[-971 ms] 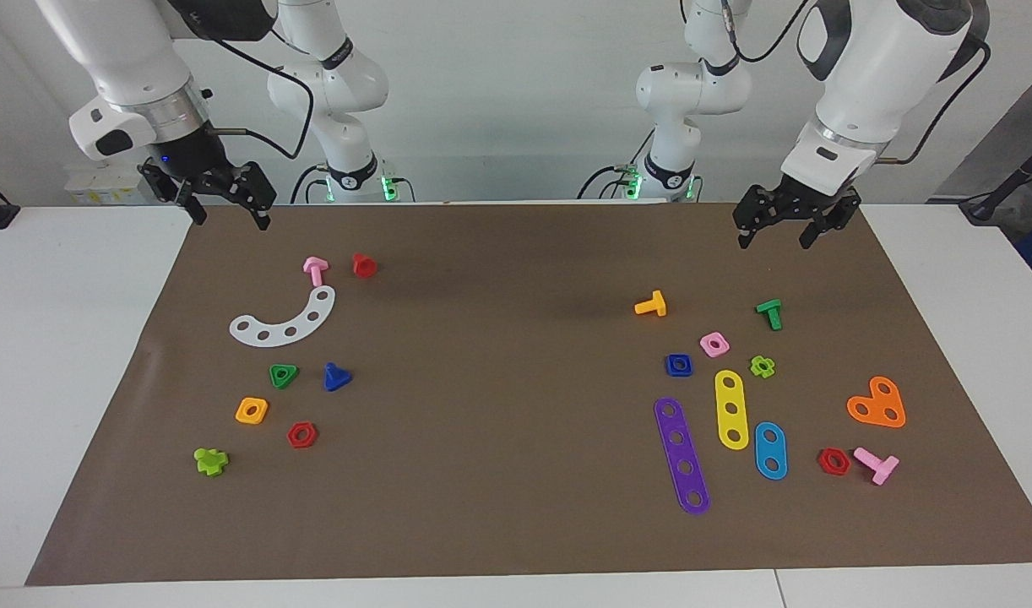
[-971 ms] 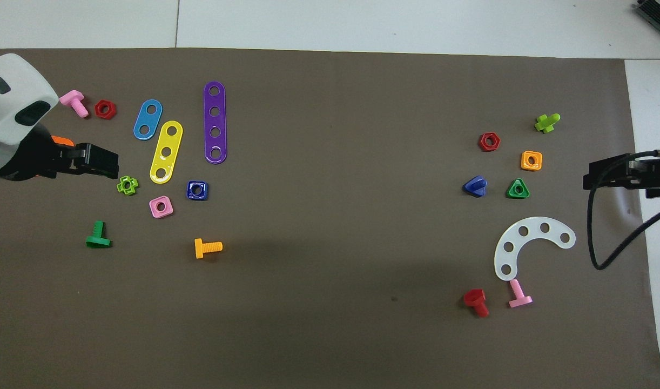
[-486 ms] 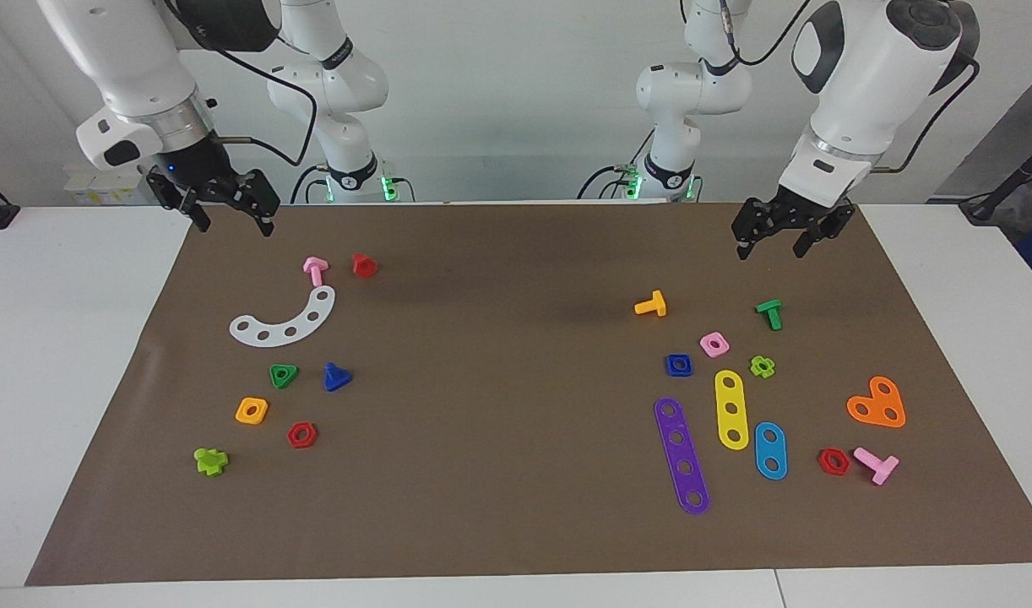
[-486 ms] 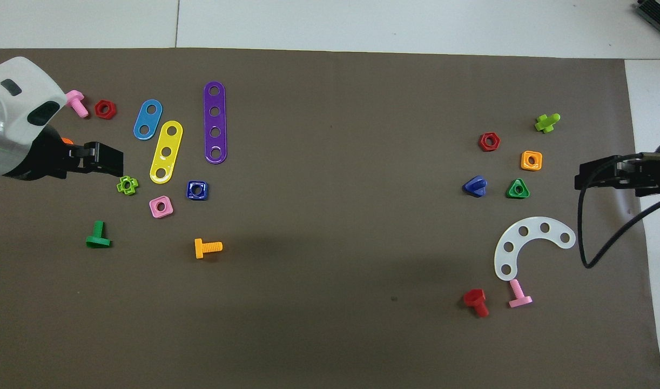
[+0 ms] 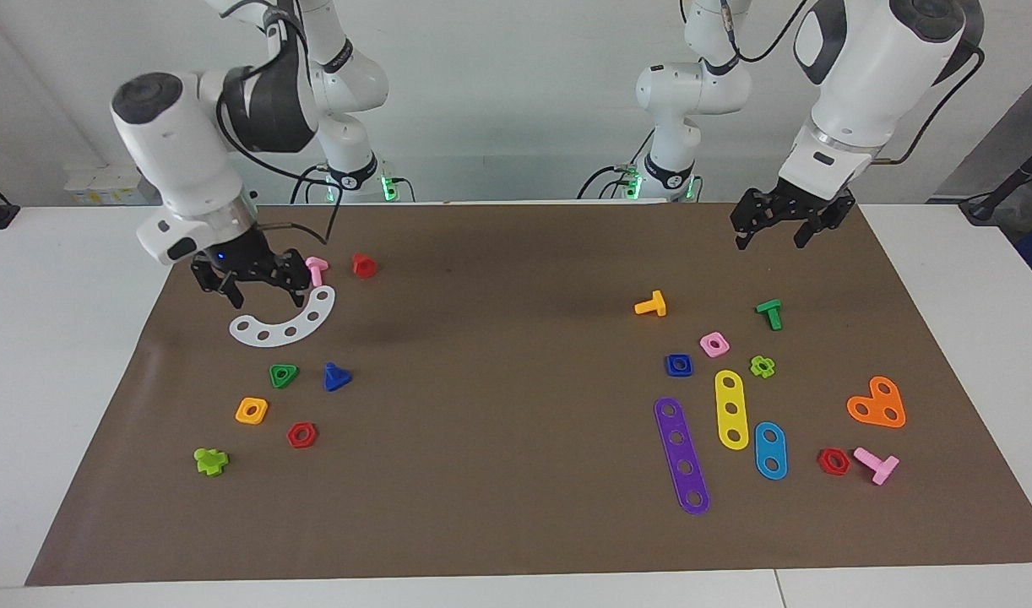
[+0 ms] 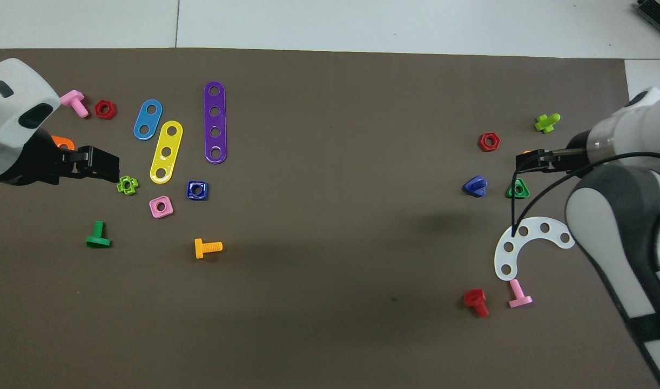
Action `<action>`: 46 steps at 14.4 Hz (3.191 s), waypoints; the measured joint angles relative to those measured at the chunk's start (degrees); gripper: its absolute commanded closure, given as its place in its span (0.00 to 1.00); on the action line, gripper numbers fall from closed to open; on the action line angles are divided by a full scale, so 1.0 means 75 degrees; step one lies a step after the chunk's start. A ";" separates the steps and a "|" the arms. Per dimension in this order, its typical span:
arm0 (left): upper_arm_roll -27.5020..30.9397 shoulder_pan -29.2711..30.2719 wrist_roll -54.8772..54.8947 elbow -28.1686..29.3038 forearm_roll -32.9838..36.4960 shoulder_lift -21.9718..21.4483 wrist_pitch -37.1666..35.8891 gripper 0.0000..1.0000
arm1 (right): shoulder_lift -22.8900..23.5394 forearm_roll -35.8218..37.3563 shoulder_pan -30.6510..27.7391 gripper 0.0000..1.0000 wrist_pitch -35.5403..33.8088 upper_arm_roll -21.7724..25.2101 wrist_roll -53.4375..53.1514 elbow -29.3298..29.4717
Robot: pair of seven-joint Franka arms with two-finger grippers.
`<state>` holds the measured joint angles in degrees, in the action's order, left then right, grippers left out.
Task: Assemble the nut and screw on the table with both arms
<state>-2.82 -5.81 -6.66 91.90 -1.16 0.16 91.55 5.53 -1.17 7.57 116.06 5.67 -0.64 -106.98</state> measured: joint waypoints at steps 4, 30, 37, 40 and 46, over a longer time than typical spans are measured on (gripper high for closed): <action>-0.0024 -0.0007 0.0000 0.0125 -0.0005 0.0033 0.0019 0.15 | 0.0868 0.0000 0.0250 0.07 0.1567 -0.0008 0.0248 -0.0681; -0.0005 -0.0783 0.1087 0.2996 -0.0065 0.2300 0.5257 0.21 | 0.1198 -0.0077 0.0340 1.00 0.2923 -0.0003 0.0911 -0.1694; 0.0002 -0.0782 0.0745 0.3271 -0.0066 0.2304 0.5301 0.25 | 0.1081 -0.0284 0.0408 1.00 0.2389 -0.0007 0.0216 -0.1058; -0.0009 -0.0785 0.0577 0.3291 -0.0066 0.2304 0.5378 0.30 | 0.0967 -0.0284 0.0914 1.00 0.1253 -0.0029 -0.0946 0.0082; 0.0004 -0.0784 0.0544 0.3300 -0.0065 0.2297 0.5436 0.65 | 0.1587 -0.0279 0.2918 1.00 0.1251 -0.0080 -0.3829 0.1174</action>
<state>-2.79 -11.68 -2.58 116.65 -1.65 17.39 132.32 17.43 -3.26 29.45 125.44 5.07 -29.35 -98.18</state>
